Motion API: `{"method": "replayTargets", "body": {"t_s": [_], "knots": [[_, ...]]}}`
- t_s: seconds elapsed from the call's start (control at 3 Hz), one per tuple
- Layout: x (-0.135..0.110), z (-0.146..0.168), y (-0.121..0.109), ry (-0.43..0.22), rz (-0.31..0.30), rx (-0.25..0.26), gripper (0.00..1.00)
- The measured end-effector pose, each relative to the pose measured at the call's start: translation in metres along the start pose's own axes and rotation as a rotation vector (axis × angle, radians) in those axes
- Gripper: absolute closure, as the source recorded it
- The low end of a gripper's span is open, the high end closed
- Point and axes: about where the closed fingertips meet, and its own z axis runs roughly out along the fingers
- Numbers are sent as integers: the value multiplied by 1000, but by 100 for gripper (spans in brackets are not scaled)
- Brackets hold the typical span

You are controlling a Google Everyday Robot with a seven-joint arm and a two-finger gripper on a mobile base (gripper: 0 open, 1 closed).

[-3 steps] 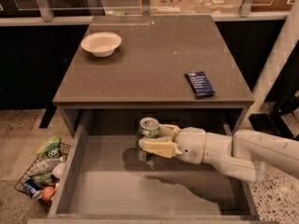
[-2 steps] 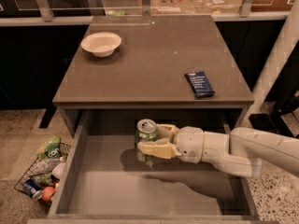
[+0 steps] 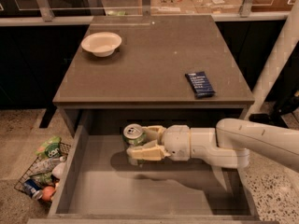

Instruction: Place green can into top drawer

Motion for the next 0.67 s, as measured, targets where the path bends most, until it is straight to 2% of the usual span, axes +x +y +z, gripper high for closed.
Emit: {"method": "replayTargets", "body": {"t_s": [0.67], "knots": [[28,24,11,26,-2,39,100]]}}
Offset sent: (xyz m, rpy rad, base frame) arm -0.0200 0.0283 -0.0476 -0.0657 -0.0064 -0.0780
